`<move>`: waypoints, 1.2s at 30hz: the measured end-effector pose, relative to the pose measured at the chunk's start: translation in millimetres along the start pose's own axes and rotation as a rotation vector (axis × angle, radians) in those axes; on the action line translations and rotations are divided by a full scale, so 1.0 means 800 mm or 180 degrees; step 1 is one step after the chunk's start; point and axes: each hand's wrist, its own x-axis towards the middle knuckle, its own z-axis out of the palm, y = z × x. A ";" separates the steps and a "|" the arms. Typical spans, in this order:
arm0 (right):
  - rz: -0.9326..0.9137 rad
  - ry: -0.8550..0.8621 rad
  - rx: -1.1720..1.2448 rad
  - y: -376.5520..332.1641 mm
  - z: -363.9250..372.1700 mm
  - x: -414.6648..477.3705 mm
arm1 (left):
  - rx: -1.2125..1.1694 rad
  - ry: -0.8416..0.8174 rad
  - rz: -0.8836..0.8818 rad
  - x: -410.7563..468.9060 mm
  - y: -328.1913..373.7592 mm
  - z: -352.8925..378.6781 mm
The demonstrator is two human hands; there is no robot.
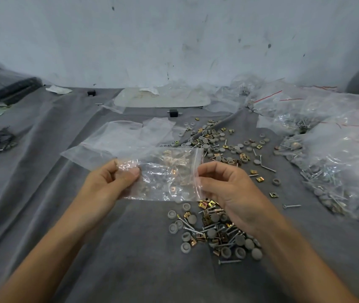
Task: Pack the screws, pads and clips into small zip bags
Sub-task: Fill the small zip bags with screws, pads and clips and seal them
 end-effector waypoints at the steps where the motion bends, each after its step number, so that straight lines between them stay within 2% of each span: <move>1: 0.0034 -0.0117 -0.0104 0.000 0.000 -0.001 | -0.0075 -0.0007 -0.0061 0.000 0.000 0.002; 5: 0.0399 -0.0688 -0.0428 0.000 0.002 -0.007 | -0.0205 -0.0083 -0.0162 -0.001 -0.004 0.011; 7: 0.0447 -0.0620 -0.0532 0.004 0.009 -0.007 | -0.0174 -0.0148 -0.0164 -0.004 -0.003 0.015; 10: 0.0197 -0.0302 -0.0595 0.008 0.017 -0.004 | 0.0094 -0.0044 -0.0079 -0.005 0.001 0.016; 14: 0.0019 -0.0351 -0.0793 0.009 0.010 -0.003 | 0.0609 0.0016 -0.0079 -0.006 0.008 0.011; 16: 0.0047 -0.0486 -0.1007 0.008 0.007 -0.003 | 0.1194 0.0101 0.0009 -0.010 0.010 0.008; 19: 0.0006 -0.0586 -0.1375 0.009 0.011 -0.005 | 0.2617 0.0701 0.0505 -0.016 0.016 0.001; 21: 0.0040 -0.0593 -0.1656 0.009 0.019 -0.007 | 0.3101 0.0422 0.1011 -0.023 0.023 0.000; 24: 0.0070 -0.0770 -0.1834 0.014 0.032 -0.012 | 0.3214 -0.0711 0.1352 -0.035 0.019 0.013; 26: -0.0055 -0.0828 -0.2115 0.020 0.039 -0.014 | 0.3270 -0.1083 0.1505 -0.044 0.008 0.025; 29: -0.0383 -0.0863 -0.2555 0.028 0.043 -0.016 | 0.3250 -0.1124 0.1653 -0.045 0.002 0.028; 32: -0.0785 -0.0938 -0.2568 0.031 0.045 -0.018 | 0.3213 -0.1219 0.1422 -0.040 -0.001 0.017; 34: -0.0903 -0.0964 -0.2504 0.029 0.044 -0.018 | 0.3345 -0.1304 0.1223 -0.038 -0.002 0.008; 36: -0.0810 -0.0848 -0.2569 0.027 0.042 -0.018 | 0.3602 -0.1100 0.1353 -0.036 -0.002 0.000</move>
